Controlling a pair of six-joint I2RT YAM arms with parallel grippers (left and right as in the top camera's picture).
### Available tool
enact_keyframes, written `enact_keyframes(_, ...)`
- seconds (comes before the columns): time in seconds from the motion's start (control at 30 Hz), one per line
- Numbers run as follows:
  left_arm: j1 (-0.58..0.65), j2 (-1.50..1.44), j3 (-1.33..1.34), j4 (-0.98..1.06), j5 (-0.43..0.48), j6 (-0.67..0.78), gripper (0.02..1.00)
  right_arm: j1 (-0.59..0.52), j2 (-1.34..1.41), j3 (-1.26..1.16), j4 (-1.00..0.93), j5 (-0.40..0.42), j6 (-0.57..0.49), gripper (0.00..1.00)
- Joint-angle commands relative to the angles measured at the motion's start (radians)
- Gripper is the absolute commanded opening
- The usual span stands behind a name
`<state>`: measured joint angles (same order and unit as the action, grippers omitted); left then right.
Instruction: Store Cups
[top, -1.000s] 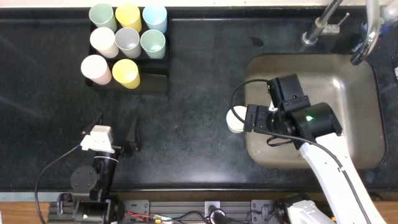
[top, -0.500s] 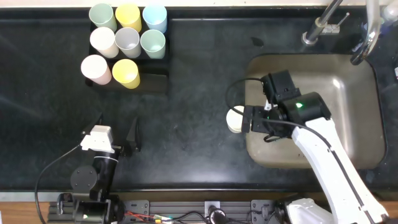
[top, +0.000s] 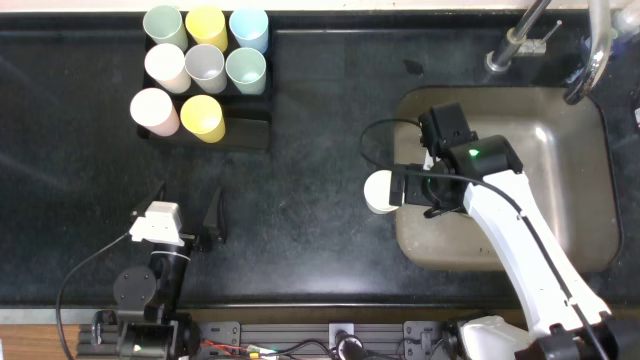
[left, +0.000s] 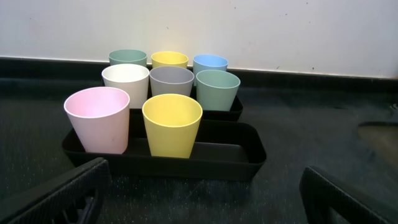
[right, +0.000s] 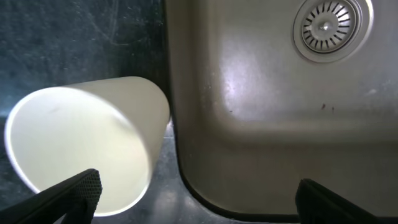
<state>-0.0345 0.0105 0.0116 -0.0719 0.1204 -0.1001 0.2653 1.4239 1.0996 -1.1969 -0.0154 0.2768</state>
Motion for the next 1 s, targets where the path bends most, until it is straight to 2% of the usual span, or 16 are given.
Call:
enact_keyframes(0.03, 0.007, -0.008, -0.004, -0.001, 0.003, 0.014, 1.0, -0.009, 0.023, 0.028, 0.014, 0.015, -0.048, 0.998)
enact_keyframes(0.5, 0.007, -0.008, -0.004, -0.001, 0.003, 0.014, 1.0, -0.011, 0.077, 0.02, 0.069, 0.016, -0.08, 0.998)
enact_keyframes(0.53, 0.007, -0.008, -0.004, -0.001, 0.003, 0.014, 1.0, -0.011, 0.076, 0.02, 0.068, 0.016, -0.08, 0.956)
enact_keyframes(0.57, 0.007, -0.008, -0.004, -0.001, 0.003, 0.014, 1.0, -0.011, 0.077, 0.02, 0.068, 0.016, -0.08, 0.787)
enact_keyframes(0.6, 0.007, -0.008, -0.004, -0.001, 0.003, 0.014, 1.0, -0.011, 0.077, 0.02, 0.068, 0.016, -0.08, 0.57)
enact_keyframes(0.63, 0.007, -0.008, -0.004, -0.001, 0.003, 0.014, 0.998, -0.011, 0.077, 0.02, 0.069, 0.016, -0.079, 0.215)
enact_keyframes(0.67, 0.007, -0.008, -0.004, -0.001, 0.003, 0.014, 1.0, -0.011, 0.077, 0.02, 0.068, 0.016, -0.079, 0.042)
enact_keyframes(1.0, 0.007, -0.008, -0.004, -0.001, 0.003, 0.014, 1.0, -0.007, 0.077, 0.013, 0.102, -0.004, -0.077, 0.042)
